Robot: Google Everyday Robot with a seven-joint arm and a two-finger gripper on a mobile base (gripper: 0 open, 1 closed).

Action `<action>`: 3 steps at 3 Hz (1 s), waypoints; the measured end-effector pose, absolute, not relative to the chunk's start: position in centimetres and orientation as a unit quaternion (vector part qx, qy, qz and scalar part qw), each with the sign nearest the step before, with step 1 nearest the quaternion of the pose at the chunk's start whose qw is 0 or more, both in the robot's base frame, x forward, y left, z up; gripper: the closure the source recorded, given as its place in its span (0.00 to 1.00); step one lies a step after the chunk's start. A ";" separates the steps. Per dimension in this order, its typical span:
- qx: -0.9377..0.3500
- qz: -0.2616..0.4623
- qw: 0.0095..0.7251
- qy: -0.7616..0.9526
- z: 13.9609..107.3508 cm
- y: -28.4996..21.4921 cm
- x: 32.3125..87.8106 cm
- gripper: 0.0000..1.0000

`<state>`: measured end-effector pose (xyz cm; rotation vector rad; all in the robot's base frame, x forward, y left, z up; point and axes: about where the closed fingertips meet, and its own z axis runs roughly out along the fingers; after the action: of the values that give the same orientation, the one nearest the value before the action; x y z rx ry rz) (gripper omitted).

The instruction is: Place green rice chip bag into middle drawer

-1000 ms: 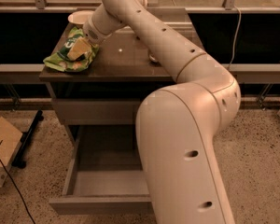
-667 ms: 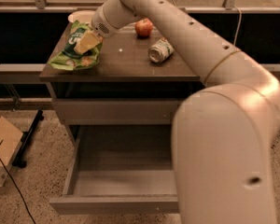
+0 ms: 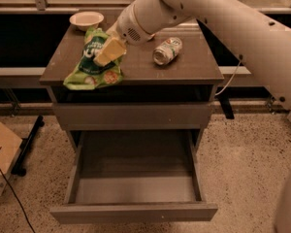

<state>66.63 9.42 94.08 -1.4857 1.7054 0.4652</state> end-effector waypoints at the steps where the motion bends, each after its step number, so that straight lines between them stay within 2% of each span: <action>1: -0.601 0.178 0.364 0.689 92.4 5.7 59.7 1.00; 2: -0.595 0.191 0.310 0.716 88.2 3.4 53.5 1.00; 3: -0.569 0.211 0.235 0.760 78.5 2.3 48.3 1.00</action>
Offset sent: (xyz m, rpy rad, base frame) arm -0.2285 -0.0932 -0.1516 -0.2241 0.3966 -0.0044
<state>48.25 2.26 78.46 -1.5607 2.0846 0.5798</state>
